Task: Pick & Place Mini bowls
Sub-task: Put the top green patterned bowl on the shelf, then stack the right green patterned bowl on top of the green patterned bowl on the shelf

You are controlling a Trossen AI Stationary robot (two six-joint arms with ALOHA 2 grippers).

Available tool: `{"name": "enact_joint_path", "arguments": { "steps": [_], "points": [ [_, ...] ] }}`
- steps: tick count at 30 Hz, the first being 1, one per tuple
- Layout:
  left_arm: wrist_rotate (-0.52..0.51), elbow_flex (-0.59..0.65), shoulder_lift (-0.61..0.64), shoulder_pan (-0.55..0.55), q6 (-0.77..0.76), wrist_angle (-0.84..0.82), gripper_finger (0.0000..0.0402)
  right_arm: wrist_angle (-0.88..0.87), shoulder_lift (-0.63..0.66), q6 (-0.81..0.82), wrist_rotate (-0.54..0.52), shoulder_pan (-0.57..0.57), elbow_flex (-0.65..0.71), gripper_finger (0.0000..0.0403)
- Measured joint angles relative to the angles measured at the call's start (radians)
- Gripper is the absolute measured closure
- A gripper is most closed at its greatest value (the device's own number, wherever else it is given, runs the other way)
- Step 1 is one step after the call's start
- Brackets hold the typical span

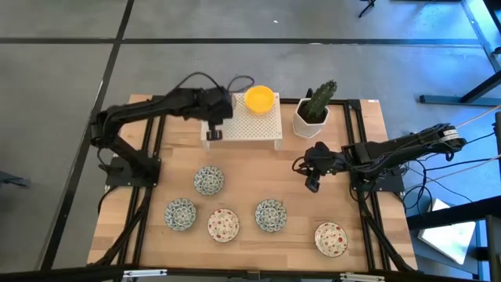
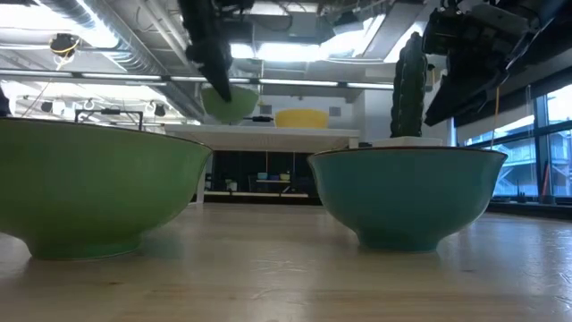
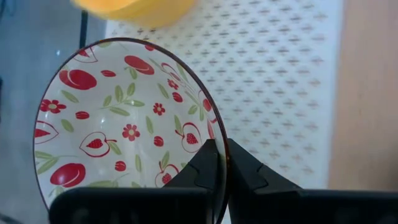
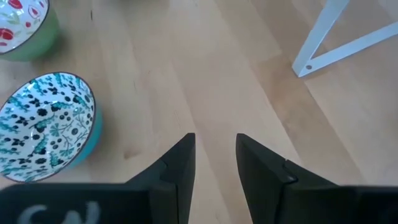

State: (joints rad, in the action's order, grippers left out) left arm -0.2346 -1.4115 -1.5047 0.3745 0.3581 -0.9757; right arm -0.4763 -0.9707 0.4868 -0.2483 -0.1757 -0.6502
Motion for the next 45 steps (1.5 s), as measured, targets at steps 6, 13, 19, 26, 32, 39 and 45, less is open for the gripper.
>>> {"name": "enact_joint_path", "arguments": {
  "steps": [6,13,19,26,32,39,45],
  "points": [
    [0.098,0.005,-0.008,0.105,-0.003,0.042,0.0393,0.017,0.0,-0.093,0.032,0.0,0.0,0.0287],
    [0.131,0.005,-0.008,0.125,-0.007,0.038,0.039,0.112,0.0,-0.221,0.032,0.0,0.0,0.0287],
    [0.126,0.008,-0.008,0.133,0.003,0.04,0.0387,0.144,0.0,-0.232,0.028,0.004,0.0,0.0287],
    [0.113,0.065,-0.038,0.148,0.016,0.103,0.0385,0.143,-0.001,-0.254,-0.07,0.005,0.0,0.0287],
    [0.084,0.068,-0.047,0.152,0.035,0.11,0.0383,0.173,-0.001,-0.344,-0.073,0.005,0.0,0.0287],
    [0.096,0.07,-0.046,0.147,0.055,0.112,0.0347,0.249,-0.001,-0.356,-0.074,0.005,0.0,0.0287],
    [0.05,0.066,-0.046,0.135,0.056,0.11,0.0286,0.251,-0.001,-0.334,-0.17,0.005,0.0,0.0287]
  ]
}}
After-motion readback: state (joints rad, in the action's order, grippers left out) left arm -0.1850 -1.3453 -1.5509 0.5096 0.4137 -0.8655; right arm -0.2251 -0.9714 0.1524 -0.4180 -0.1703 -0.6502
